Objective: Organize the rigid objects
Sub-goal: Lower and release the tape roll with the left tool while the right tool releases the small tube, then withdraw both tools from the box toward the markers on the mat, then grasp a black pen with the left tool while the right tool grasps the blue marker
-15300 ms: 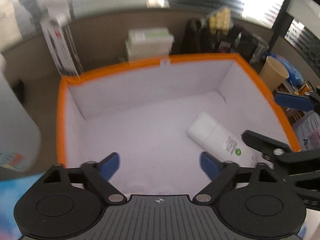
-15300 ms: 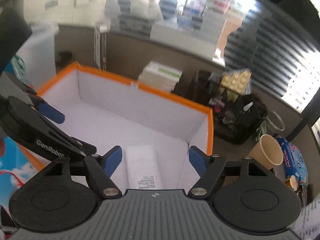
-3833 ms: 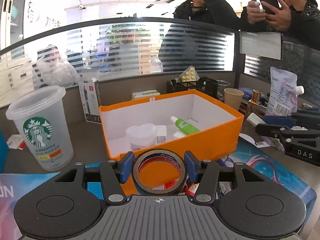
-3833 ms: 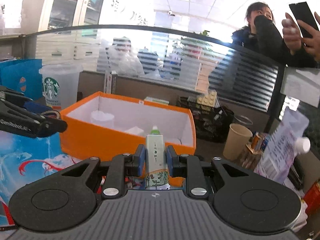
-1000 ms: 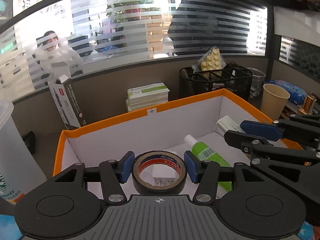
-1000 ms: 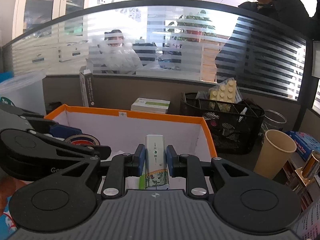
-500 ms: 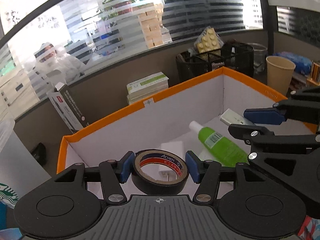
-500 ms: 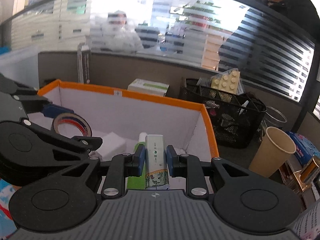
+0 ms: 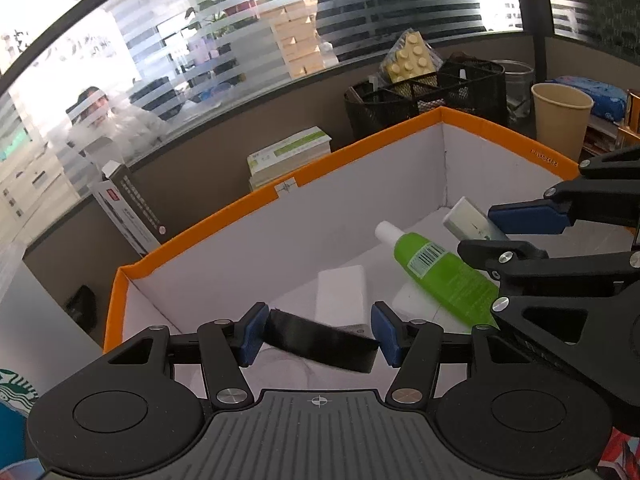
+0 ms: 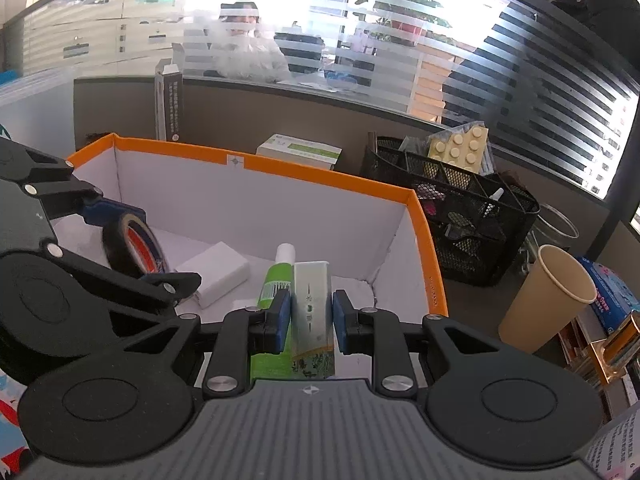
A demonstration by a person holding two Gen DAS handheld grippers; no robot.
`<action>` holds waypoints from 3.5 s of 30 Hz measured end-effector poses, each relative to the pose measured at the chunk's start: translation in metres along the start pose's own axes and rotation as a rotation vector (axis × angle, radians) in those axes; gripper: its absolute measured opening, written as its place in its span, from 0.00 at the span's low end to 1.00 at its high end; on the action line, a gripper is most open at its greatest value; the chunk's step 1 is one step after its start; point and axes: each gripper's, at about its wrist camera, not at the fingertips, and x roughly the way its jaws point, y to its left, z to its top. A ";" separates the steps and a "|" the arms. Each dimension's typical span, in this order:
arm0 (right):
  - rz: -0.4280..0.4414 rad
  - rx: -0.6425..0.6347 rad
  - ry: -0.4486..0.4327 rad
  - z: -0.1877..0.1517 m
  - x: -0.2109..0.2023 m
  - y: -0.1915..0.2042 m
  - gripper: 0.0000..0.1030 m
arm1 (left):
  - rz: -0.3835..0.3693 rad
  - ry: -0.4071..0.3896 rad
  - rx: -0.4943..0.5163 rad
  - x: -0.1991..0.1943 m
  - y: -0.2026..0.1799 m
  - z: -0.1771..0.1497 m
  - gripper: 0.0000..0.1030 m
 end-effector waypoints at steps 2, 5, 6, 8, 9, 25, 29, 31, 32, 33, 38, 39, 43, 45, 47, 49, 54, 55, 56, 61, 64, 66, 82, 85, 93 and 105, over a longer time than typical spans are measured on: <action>-0.001 0.001 0.001 0.000 0.000 -0.001 0.21 | -0.004 0.002 0.000 0.000 0.001 0.000 0.55; -0.003 0.001 0.000 0.000 0.001 -0.001 0.21 | -0.001 0.002 0.001 0.000 0.001 0.000 0.55; -0.003 0.000 -0.001 0.000 0.000 -0.001 0.21 | 0.002 0.005 0.000 0.000 0.001 0.000 0.56; -0.007 0.002 -0.004 -0.001 -0.001 -0.001 0.21 | 0.012 0.003 -0.001 -0.001 0.000 0.000 0.62; -0.008 0.003 -0.006 0.000 -0.001 -0.001 0.21 | 0.016 0.001 -0.002 -0.001 0.000 0.000 0.63; -0.073 0.054 -0.065 0.001 -0.030 -0.010 0.21 | 0.039 -0.063 -0.014 -0.030 0.005 0.003 0.97; -0.092 0.080 -0.124 0.004 -0.056 -0.013 0.21 | 0.060 -0.102 -0.036 -0.052 0.013 0.001 0.97; -0.099 0.092 -0.152 0.006 -0.070 -0.014 0.21 | 0.069 -0.133 -0.044 -0.066 0.016 0.000 0.98; -0.102 0.095 -0.162 0.007 -0.076 -0.013 0.21 | 0.069 -0.147 -0.043 -0.073 0.017 0.000 0.98; -0.104 0.096 -0.169 0.008 -0.081 -0.013 0.21 | 0.071 -0.158 -0.041 -0.078 0.017 0.001 0.98; -0.116 0.082 -0.194 0.010 -0.106 -0.004 0.23 | 0.075 -0.199 -0.036 -0.106 0.016 -0.002 0.99; -0.120 0.080 -0.200 0.009 -0.112 -0.001 0.23 | 0.074 -0.204 -0.037 -0.111 0.016 -0.004 0.99; -0.127 0.074 -0.220 0.003 -0.132 0.010 0.27 | 0.072 -0.210 -0.046 -0.127 0.018 -0.015 1.00; -0.123 0.076 -0.223 -0.003 -0.140 0.017 0.27 | 0.067 -0.208 -0.051 -0.133 0.019 -0.023 1.00; -0.126 0.077 -0.226 -0.009 -0.148 0.023 0.27 | 0.064 -0.207 -0.060 -0.139 0.021 -0.032 1.00; -0.131 0.074 -0.224 -0.016 -0.152 0.029 0.27 | 0.058 -0.202 -0.069 -0.144 0.024 -0.040 1.00; -0.119 0.055 -0.211 -0.029 -0.162 0.047 0.27 | 0.052 -0.194 -0.082 -0.152 0.031 -0.062 1.00; -0.116 0.053 -0.208 -0.033 -0.163 0.051 0.28 | 0.050 -0.194 -0.085 -0.153 0.033 -0.068 1.00; -0.112 0.053 -0.204 -0.037 -0.164 0.054 0.33 | 0.047 -0.195 -0.086 -0.153 0.036 -0.075 1.00; -0.100 0.060 -0.147 -0.063 -0.160 0.060 0.59 | 0.009 -0.193 -0.085 -0.151 0.052 -0.112 1.00; -0.105 0.072 -0.111 -0.080 -0.152 0.060 0.86 | -0.024 -0.172 -0.063 -0.147 0.056 -0.131 1.00; -0.103 0.075 -0.082 -0.090 -0.147 0.061 0.87 | -0.045 -0.164 -0.037 -0.145 0.054 -0.142 1.00; -0.025 0.160 0.036 -0.143 -0.125 0.063 0.91 | -0.262 -0.140 0.163 -0.137 0.008 -0.189 1.00; -0.033 0.158 0.056 -0.145 -0.120 0.066 0.91 | -0.282 -0.121 0.167 -0.132 0.004 -0.192 1.00; -0.031 0.206 0.078 -0.147 -0.108 0.064 1.00 | -0.317 -0.124 0.135 -0.123 0.006 -0.192 1.00; -0.030 0.199 0.056 -0.148 -0.107 0.064 0.94 | -0.383 -0.085 -0.011 -0.106 0.021 -0.190 1.00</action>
